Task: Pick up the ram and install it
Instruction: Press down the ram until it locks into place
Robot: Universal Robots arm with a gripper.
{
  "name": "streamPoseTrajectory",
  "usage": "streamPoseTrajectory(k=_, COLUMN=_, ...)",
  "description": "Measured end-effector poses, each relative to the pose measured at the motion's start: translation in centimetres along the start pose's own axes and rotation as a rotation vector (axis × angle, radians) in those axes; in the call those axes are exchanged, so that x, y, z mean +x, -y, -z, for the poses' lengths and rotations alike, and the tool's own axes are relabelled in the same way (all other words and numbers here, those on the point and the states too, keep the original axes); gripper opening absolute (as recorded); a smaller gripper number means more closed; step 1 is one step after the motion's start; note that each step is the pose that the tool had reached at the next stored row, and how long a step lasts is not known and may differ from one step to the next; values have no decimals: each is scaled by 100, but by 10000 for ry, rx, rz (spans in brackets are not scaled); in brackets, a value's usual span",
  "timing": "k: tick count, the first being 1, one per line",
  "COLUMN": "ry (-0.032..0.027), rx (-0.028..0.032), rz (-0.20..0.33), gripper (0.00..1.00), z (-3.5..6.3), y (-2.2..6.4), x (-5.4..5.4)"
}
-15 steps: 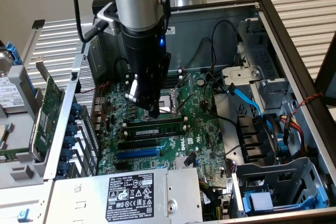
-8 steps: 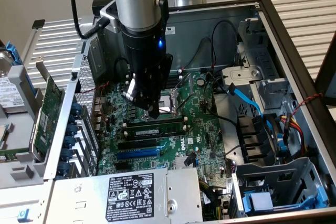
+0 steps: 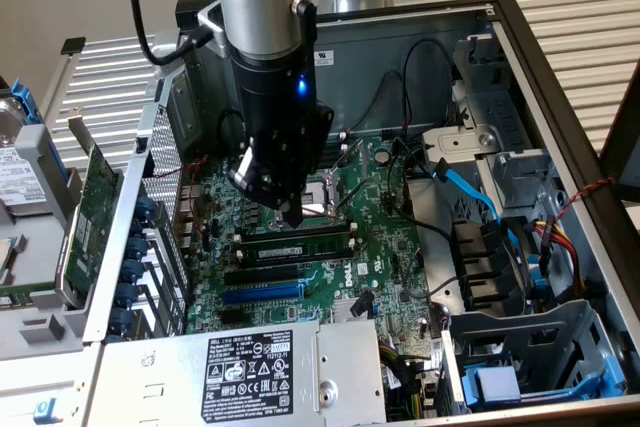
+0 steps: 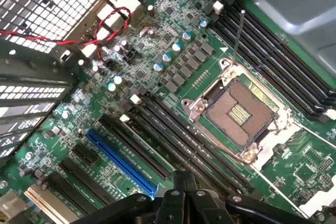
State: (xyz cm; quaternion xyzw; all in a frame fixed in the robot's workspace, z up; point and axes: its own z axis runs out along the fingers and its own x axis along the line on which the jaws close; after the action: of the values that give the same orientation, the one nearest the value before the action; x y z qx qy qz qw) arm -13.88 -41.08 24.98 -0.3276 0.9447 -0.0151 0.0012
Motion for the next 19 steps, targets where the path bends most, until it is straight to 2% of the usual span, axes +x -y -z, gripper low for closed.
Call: streamPoseTrajectory(k=19, ry=-84, rx=-22, rz=-2850, gripper=10, z=0, y=0, x=0)
